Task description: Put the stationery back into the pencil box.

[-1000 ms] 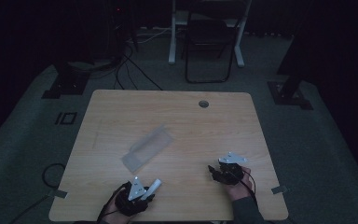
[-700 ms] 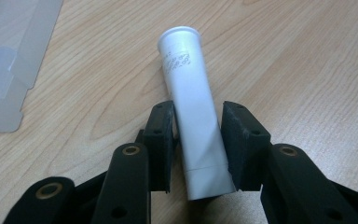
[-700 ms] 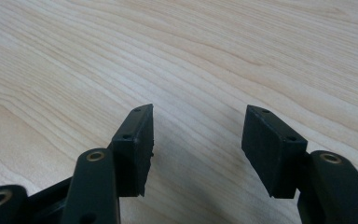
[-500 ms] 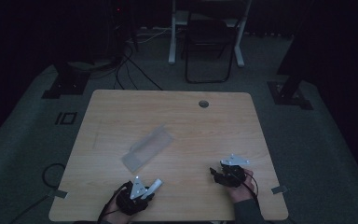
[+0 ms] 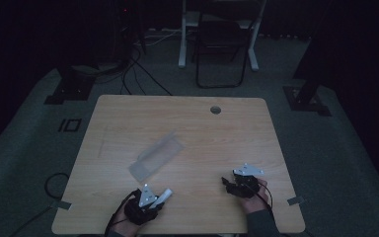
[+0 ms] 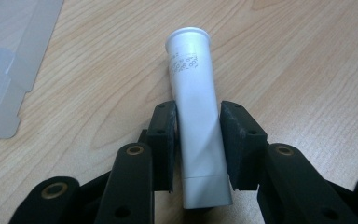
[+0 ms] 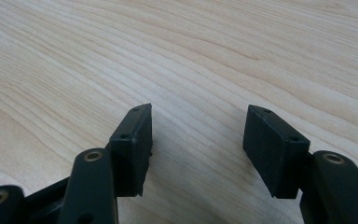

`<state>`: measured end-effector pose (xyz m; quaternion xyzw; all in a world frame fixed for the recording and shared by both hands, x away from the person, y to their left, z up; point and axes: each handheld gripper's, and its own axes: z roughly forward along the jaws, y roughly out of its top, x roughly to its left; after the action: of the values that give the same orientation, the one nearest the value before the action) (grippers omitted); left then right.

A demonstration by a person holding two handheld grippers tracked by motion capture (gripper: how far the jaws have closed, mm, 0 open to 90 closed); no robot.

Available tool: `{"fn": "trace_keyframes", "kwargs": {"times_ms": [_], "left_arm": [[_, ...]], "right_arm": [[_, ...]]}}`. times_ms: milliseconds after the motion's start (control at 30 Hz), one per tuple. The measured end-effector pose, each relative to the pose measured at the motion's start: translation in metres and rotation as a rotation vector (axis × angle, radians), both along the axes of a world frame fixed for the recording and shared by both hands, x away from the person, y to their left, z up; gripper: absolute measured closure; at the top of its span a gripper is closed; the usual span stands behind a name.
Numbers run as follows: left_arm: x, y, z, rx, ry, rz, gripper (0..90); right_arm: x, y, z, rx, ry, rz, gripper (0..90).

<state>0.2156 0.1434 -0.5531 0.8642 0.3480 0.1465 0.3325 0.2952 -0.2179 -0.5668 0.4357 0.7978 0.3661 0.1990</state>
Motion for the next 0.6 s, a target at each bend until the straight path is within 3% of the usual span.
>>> {"fn": "trace_keyframes", "kwargs": {"times_ms": [600], "left_arm": [[0.018, -0.008, 0.001, 0.003, -0.025, -0.019, 70.5]], "right_arm": [[0.003, 0.001, -0.001, 0.004, -0.005, 0.001, 41.6]]}}
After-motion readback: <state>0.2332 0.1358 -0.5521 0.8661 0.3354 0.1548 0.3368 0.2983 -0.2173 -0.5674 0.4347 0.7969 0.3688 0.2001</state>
